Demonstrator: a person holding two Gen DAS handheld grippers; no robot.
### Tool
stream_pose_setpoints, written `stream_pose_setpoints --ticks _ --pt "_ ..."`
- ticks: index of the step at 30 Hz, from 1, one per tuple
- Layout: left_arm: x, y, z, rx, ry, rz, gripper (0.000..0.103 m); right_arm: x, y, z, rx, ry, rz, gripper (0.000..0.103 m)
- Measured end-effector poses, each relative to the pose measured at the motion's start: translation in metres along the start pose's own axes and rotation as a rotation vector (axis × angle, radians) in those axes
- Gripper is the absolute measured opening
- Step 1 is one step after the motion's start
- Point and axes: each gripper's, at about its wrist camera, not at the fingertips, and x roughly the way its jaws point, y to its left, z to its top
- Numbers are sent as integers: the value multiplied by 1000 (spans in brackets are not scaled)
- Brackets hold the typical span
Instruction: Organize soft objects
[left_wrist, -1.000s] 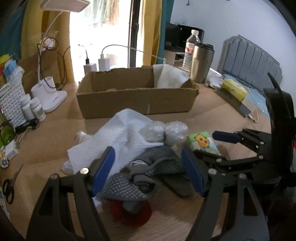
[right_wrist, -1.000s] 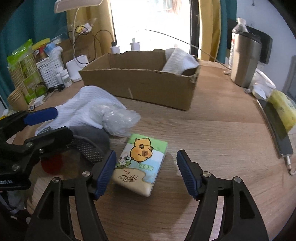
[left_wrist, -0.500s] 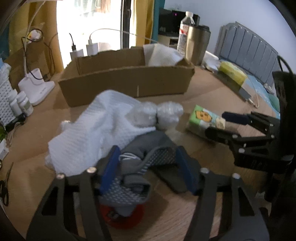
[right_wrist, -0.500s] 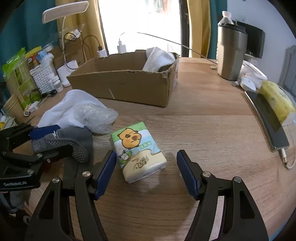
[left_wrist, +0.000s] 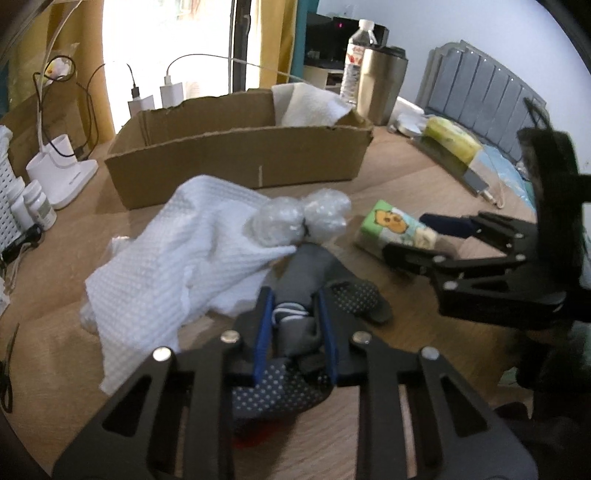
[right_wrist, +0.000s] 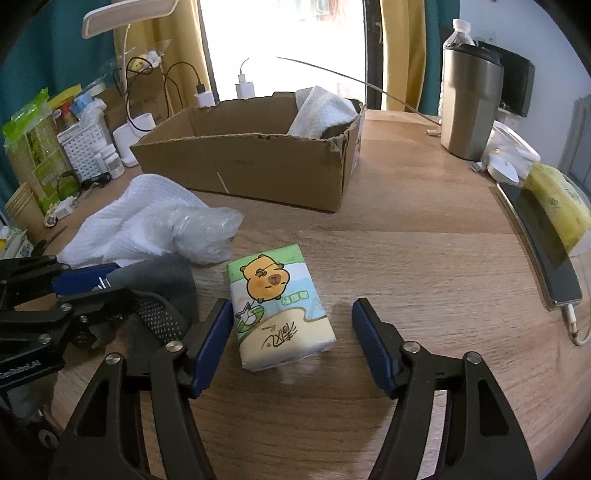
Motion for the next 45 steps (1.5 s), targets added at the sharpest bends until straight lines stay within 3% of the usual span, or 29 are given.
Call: stream_pose_setpoints --ticks 2,18,45 --pt "-4 -2 1 1 -10 -12 25 0 2 0 -13 2 4 54" --pt "-36 2 24 -1 -108 -28 25 -24 9 18 -46 -68 2 51" --pt "-66 35 63 -55 -227 47 25 -44 14 68 -108 -141 1 51"
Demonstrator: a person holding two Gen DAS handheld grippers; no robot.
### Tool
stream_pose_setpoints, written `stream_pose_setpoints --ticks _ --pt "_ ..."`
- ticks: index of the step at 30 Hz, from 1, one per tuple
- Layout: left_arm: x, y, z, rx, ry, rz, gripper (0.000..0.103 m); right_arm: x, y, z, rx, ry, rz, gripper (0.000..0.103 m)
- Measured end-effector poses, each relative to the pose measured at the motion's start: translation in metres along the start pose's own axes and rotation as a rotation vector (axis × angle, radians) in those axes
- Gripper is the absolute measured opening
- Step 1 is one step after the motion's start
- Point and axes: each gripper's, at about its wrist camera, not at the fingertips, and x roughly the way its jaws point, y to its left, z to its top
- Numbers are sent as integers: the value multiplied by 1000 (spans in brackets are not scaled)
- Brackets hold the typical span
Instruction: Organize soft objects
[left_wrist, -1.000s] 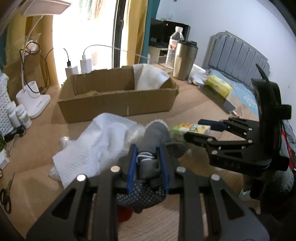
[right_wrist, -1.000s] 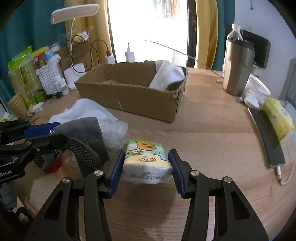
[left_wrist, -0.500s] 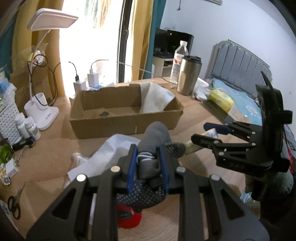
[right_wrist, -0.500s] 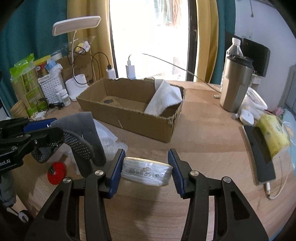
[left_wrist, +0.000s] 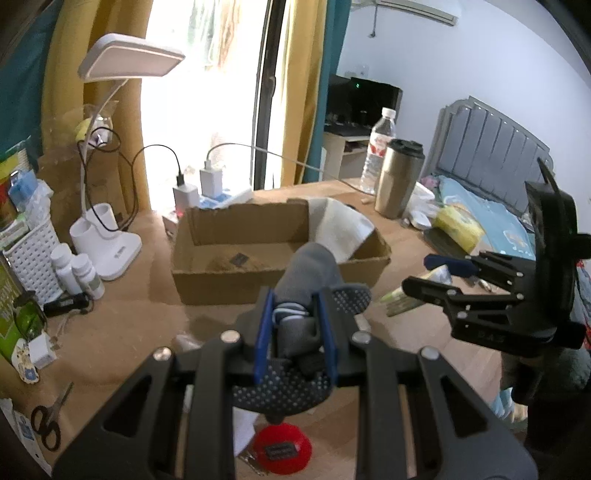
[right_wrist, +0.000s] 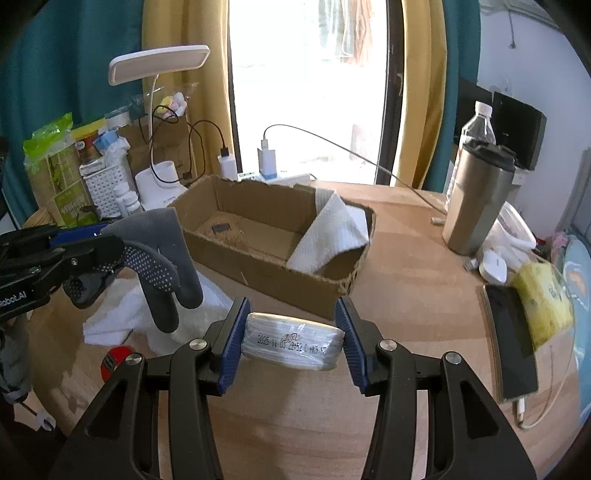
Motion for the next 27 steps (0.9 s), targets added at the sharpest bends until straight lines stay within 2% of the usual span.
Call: stream_pose_setpoints --ticks 13,27 --pt "11 15 22 2 -24 -5 25 -3 5 38 -18 -75 -10 51" --pt "32 39 48 4 -53 18 25 16 8 66 -33 -85 9 51"
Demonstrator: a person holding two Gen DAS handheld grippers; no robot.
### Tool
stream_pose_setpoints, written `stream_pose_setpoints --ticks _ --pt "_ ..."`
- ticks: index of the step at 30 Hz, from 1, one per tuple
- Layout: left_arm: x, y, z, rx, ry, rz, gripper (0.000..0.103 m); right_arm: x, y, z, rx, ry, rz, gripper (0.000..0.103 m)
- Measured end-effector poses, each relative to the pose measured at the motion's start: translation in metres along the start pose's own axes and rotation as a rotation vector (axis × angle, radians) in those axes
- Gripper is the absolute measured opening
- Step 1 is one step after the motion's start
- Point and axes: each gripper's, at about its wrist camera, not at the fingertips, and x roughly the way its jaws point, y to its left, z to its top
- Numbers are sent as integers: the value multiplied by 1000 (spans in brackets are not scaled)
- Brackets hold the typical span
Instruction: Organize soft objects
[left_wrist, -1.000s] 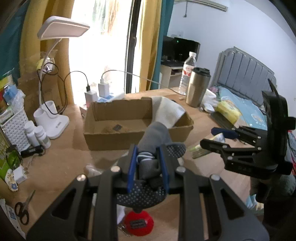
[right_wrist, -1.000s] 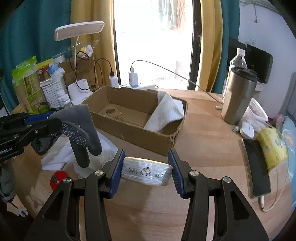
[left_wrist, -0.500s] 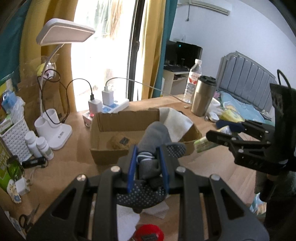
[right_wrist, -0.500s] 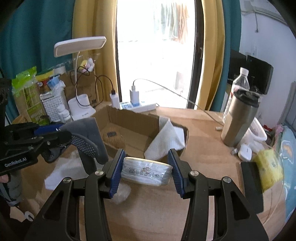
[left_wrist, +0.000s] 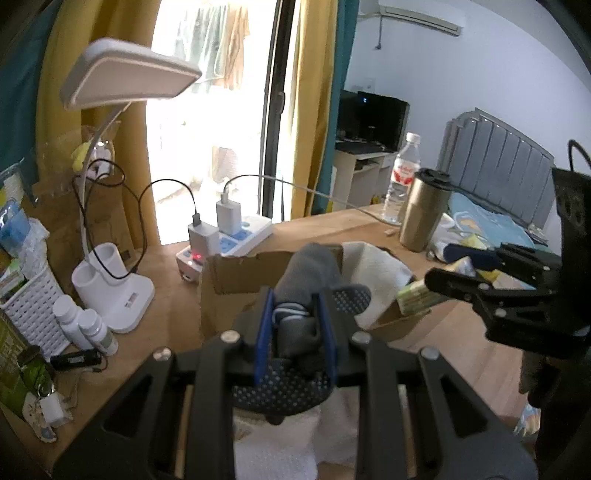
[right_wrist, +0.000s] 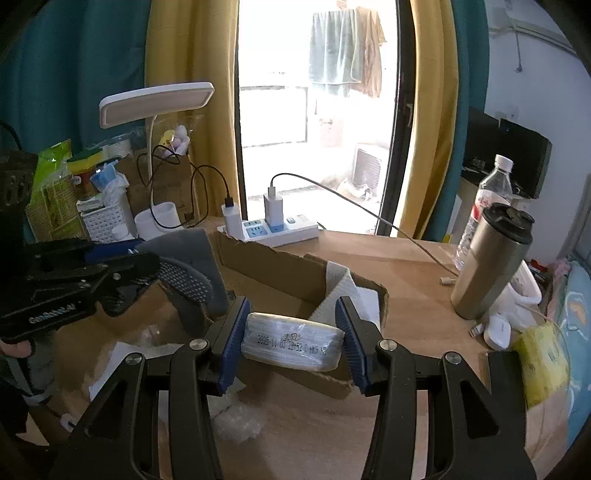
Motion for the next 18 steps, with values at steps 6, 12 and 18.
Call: stream_pose_setpoints --ticks 6,12,18 --pt "16 7 3 -7 15 -2 25 17 0 9 -11 11 16 51" --pt "32 10 8 13 26 13 25 34 -1 16 -8 8 29 51" --pt "53 16 10 28 45 19 25 53 -3 14 4 29 39 51"
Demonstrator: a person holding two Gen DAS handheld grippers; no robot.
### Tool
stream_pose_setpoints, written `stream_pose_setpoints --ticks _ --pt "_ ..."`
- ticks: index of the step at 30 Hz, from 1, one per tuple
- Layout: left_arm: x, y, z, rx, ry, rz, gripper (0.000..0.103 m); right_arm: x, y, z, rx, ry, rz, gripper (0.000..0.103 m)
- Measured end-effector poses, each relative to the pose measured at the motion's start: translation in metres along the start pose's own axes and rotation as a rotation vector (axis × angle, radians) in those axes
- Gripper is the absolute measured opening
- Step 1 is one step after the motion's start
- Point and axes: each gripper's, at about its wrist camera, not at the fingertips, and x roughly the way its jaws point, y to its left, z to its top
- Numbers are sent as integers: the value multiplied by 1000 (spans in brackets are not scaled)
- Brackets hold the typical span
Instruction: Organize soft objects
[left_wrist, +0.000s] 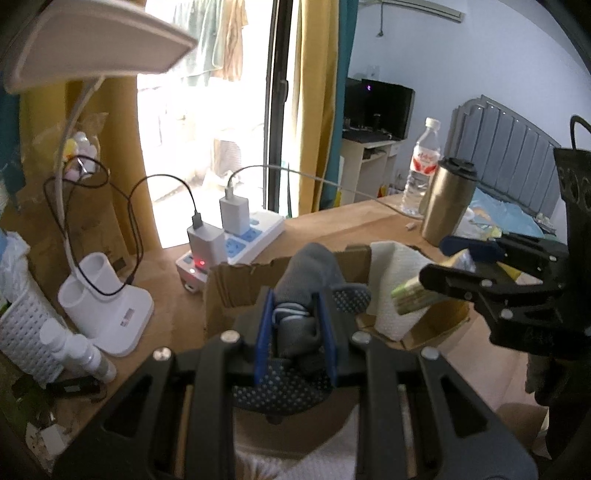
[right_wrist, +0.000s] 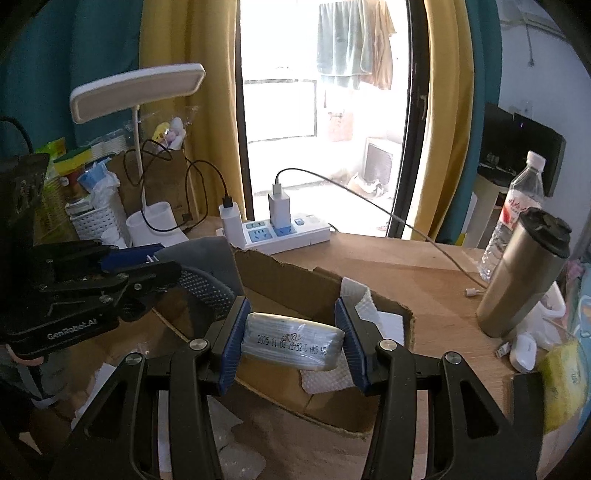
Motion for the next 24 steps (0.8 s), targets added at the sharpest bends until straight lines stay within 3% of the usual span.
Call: stream_pose_setpoints --ticks 19,24 --pt "61 18 -16 -39 113 -24 27 51 -8 -14 43 84 13 51" --pt "66 22 -15 -56 126 -9 30 51 -14 -14 67 74 -10 60"
